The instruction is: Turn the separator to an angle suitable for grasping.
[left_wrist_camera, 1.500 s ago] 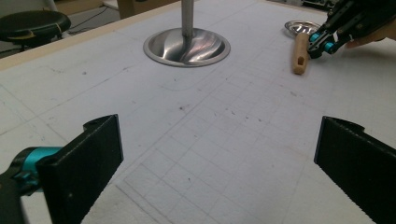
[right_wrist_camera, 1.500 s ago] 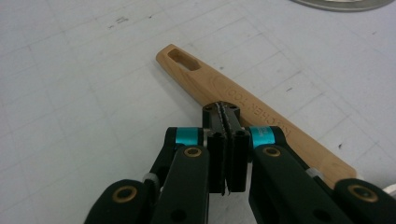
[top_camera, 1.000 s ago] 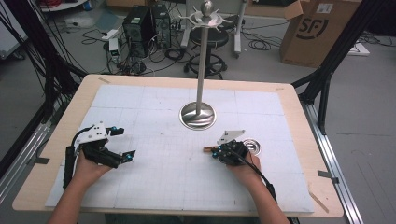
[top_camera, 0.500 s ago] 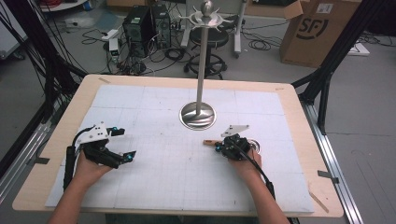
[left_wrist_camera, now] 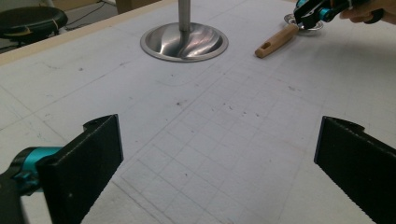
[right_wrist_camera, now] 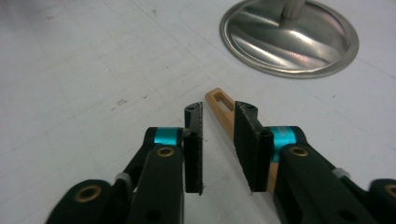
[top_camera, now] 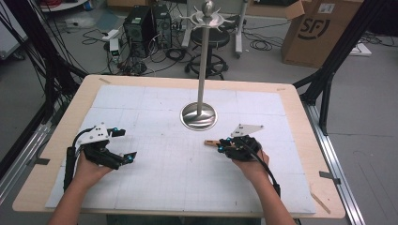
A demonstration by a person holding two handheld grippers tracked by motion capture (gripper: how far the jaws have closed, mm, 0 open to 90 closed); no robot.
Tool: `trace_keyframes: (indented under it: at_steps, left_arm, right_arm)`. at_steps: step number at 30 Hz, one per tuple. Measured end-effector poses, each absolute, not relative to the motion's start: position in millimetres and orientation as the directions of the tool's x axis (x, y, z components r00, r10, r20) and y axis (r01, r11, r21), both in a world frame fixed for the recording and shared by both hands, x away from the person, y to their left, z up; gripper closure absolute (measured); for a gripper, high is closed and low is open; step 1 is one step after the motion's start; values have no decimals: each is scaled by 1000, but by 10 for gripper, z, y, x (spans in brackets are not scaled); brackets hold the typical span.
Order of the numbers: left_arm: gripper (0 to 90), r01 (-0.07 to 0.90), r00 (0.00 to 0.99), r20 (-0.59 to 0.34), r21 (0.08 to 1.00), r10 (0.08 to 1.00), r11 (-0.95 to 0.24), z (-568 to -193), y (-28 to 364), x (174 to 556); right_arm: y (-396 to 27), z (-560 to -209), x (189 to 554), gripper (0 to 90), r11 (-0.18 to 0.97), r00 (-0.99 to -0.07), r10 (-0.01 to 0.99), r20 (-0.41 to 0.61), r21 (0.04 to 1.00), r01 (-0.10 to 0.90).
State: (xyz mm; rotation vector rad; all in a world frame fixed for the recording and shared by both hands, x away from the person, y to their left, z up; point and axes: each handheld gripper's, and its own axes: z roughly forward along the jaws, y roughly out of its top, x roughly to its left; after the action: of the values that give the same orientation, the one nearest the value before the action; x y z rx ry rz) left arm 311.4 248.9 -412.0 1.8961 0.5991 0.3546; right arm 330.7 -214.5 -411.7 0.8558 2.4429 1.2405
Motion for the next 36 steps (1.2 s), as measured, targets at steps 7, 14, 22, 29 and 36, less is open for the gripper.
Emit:
trace_keyframes:
  at_steps: [7,14,22,29,36]
  left_arm:
    - [18,241,830,-32,921,556,-307,-4116,2488,3106]
    - [18,241,832,-38,923,554,-299,-4115,2498,3114]
    - [18,238,834,-30,921,551,-310,-4117,2484,3108]
    - [18,244,833,-36,919,552,-310,-4128,2477,3118]
    - [18,246,831,-38,920,555,-305,-4126,2484,3118]
  right_arm:
    - [-2397,-4022,3208,533,425,-801,598,0,848,317]
    - [-2620,-3933,3160,436,385,-810,586,-22,887,255]
    - [-2768,-3892,3144,429,370,-786,617,-42,897,242]
    - [-2803,-3933,3222,525,366,-739,672,-39,886,286]
    - [-2770,-4034,3369,691,389,-724,690,-13,850,356]
